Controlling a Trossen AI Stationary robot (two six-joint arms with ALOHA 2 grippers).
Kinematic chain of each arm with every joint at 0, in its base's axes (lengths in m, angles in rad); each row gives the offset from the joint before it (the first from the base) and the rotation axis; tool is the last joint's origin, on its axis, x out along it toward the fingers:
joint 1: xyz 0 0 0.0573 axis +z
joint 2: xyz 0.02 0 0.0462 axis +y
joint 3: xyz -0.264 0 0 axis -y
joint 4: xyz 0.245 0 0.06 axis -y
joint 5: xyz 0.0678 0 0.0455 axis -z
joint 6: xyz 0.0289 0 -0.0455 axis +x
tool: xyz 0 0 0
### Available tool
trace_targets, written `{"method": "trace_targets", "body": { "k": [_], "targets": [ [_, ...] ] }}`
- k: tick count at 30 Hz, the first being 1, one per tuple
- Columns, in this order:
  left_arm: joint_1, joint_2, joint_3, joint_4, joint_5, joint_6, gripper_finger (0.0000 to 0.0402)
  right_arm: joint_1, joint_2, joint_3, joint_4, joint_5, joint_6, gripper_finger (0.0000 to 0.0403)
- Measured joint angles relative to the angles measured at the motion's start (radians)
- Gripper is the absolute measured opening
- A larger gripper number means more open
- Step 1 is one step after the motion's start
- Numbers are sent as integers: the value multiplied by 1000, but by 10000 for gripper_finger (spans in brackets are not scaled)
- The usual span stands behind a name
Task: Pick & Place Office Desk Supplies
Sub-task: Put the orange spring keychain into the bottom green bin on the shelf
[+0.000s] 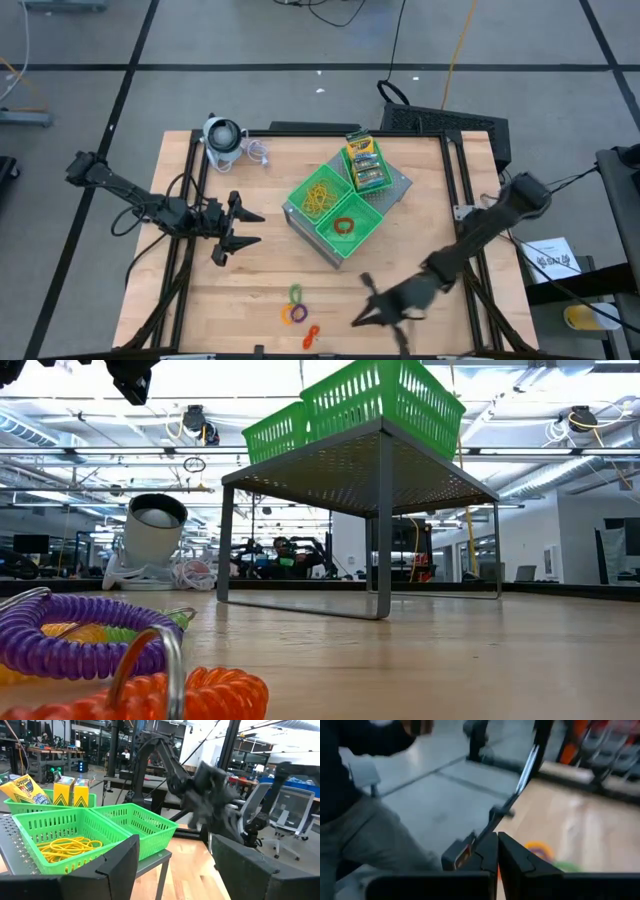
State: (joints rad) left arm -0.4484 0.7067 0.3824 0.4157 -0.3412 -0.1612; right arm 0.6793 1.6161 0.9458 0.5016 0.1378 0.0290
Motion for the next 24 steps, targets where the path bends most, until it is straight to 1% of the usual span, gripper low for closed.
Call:
{"method": "trace_targets", "body": {
  "k": [4, 5, 7, 11, 14, 17, 21, 24],
  "targets": [
    [0, 0, 0, 0, 0, 0, 257, 94, -198, -133, 35, 182, -50, 0],
    [0, 0, 0, 0, 0, 0, 258, 116, -243, -175, 60, 219, -51, 0],
    [0, 0, 0, 3, 0, 0, 257, 158, -330, -266, 117, 257, -49, 0],
    [0, 0, 0, 13, 0, -7, 257, 221, -468, -441, 289, 258, -49, 0],
    [0, 0, 0, 22, 0, -21, 257, 246, -539, -541, 369, 256, -49, 0],
    [1, 0, 0, 22, 0, -82, 257, 252, -591, -607, 374, 259, -49, 0],
    [1, 2, 0, 13, 0, -141, 257, 252, -634, -664, 385, 258, -54, 0],
    [-9, 48, 2, 12, 18, -190, 257, 252, -655, -693, 400, 259, -76, 0]
  ]
}}
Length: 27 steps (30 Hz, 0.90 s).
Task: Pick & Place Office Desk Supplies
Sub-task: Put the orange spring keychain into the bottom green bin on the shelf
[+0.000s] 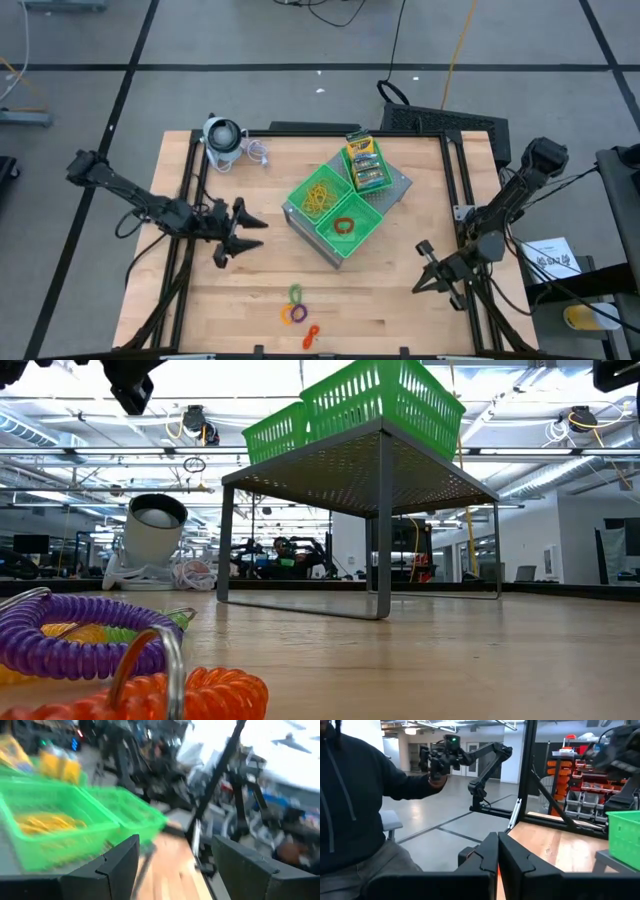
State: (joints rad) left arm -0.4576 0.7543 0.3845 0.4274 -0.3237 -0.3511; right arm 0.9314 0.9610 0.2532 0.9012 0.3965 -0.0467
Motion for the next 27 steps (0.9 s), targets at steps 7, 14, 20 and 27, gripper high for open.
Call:
{"method": "trace_targets", "body": {
  "k": [7, 14, 20, 27],
  "targets": [
    [-116, 342, 206, -80, 10, 11, 257, -2, -33, -32, 14, 8, -44, 0],
    [-199, 763, 558, -446, 11, 43, 257, -16, -45, -32, 15, 53, -123, 0],
    [-208, 1036, 734, -459, 44, 45, 257, -43, -45, -32, 15, 52, -126, 0],
    [-208, 1214, 846, -454, 111, 84, 257, -60, -45, -32, 17, 49, -125, 0]
  ]
}}
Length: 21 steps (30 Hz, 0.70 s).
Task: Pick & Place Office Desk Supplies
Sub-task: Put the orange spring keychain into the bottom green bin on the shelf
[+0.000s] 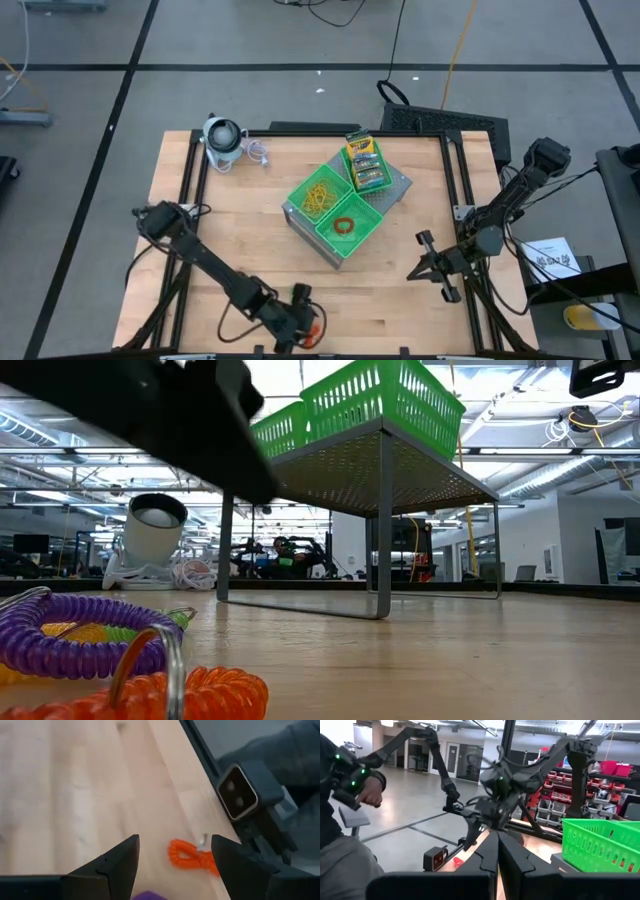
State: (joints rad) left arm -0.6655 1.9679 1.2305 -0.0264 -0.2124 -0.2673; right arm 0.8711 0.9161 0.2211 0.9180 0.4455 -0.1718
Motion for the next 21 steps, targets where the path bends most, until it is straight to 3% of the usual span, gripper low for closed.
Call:
{"method": "trace_targets", "body": {
  "k": [7, 12, 21],
  "targets": [
    [0, 84, 2, 84, 104, -31, 257, 0, 0, 0, 6, 0, 27, 0],
    [0, 110, 2, 133, 117, -23, 247, 0, 0, 0, 16, -1, 24, 0],
    [1, 109, 2, 84, 107, -3, 133, 0, 0, 0, 35, 0, 21, 0]
  ]
}}
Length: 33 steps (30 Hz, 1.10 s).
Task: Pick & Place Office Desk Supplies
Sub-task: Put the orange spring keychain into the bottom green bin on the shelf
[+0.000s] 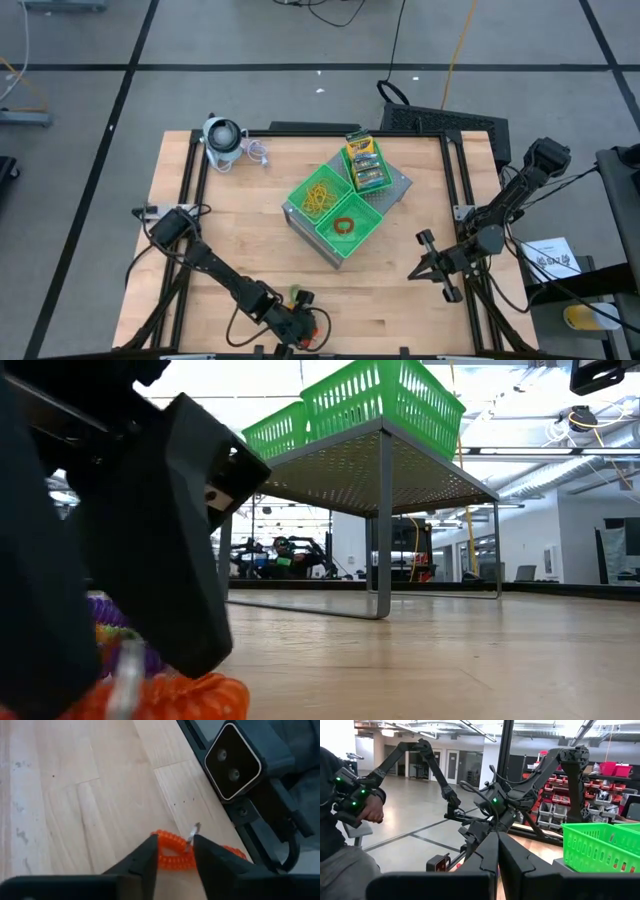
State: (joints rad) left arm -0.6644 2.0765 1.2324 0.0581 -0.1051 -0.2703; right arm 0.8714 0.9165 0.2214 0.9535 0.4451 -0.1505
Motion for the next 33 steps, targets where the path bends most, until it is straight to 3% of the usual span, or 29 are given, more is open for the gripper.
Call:
{"method": "trace_targets", "body": {
  "k": [7, 12, 22, 33],
  "targets": [
    [1, 0, 0, -4, -4, 7, 56, 0, 0, 0, 0, 0, -3, 0],
    [11, -1, 0, -45, -85, 6, 8, 0, 0, 0, 0, 0, -4, 0],
    [27, -21, 0, -95, -151, 6, 3, 0, 0, 0, 0, 0, -4, 0],
    [44, -72, -1, -270, -261, -3, 3, 0, 0, 0, -1, 2, -11, 0]
  ]
}}
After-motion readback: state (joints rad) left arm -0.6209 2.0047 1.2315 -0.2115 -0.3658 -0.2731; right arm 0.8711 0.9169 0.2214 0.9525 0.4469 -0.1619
